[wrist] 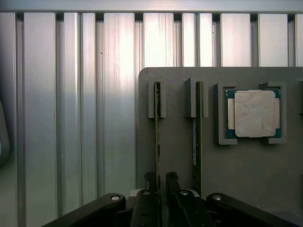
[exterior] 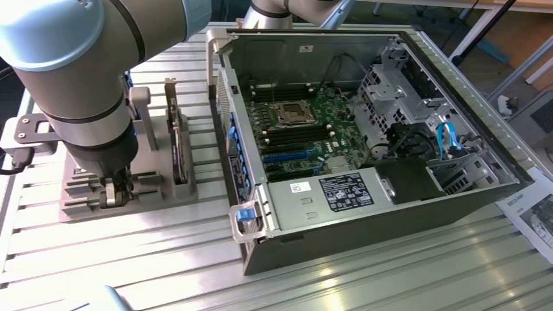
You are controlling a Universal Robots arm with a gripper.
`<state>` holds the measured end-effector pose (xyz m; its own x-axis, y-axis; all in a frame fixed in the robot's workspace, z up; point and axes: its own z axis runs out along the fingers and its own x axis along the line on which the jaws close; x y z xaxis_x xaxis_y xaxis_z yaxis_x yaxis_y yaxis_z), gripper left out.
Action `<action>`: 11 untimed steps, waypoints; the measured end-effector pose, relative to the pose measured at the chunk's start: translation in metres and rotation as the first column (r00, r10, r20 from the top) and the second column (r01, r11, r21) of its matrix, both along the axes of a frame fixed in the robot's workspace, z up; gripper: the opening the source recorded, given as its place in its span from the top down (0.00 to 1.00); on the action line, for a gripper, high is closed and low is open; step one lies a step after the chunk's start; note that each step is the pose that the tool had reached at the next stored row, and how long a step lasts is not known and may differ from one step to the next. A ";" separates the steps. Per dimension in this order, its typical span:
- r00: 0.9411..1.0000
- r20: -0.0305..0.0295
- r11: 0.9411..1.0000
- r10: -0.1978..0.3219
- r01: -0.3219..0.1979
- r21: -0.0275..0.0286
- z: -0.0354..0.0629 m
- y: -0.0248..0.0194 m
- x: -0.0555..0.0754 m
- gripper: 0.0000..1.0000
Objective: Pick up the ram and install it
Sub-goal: 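Pick up the ram and move it above insertion slot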
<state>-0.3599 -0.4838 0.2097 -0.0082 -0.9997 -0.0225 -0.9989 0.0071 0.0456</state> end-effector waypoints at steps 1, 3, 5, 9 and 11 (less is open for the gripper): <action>1.000 0.000 1.000 0.000 0.000 0.000 0.0000 0.0000 0.000 0.78; 1.000 0.000 1.000 0.000 0.000 0.000 0.0000 0.0000 0.000 0.78; 1.000 0.000 1.000 0.000 0.000 0.000 0.0000 0.0000 0.000 0.78; 1.000 0.000 1.000 0.000 0.000 0.000 0.0000 0.0000 0.000 0.78; 1.000 0.000 1.000 0.000 0.000 0.000 0.0000 0.0000 0.000 0.78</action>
